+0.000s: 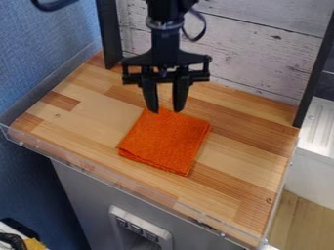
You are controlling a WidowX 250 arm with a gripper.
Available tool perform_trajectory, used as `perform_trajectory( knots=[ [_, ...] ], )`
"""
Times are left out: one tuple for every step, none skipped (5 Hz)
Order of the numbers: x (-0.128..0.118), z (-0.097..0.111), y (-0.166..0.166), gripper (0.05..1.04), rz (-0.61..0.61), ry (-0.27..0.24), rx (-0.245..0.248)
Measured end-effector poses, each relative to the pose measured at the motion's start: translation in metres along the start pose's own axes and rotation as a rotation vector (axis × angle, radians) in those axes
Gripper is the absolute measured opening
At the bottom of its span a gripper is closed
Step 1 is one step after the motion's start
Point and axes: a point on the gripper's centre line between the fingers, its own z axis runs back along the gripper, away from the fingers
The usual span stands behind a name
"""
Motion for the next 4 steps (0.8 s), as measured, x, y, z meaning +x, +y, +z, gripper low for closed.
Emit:
perform_trajectory(
  knots=[
    [0.001,-0.011,0.009,0.152,0.066,-0.013,-0.014],
    [0.008,-0.023,0.012,0.066,0.116,-0.023,-0.026],
    [0.013,-0.036,0.015,0.062,0.149,-0.016,-0.02],
    [0.016,-0.047,0.017,0.062,0.165,-0.015,-0.005]
  ],
)
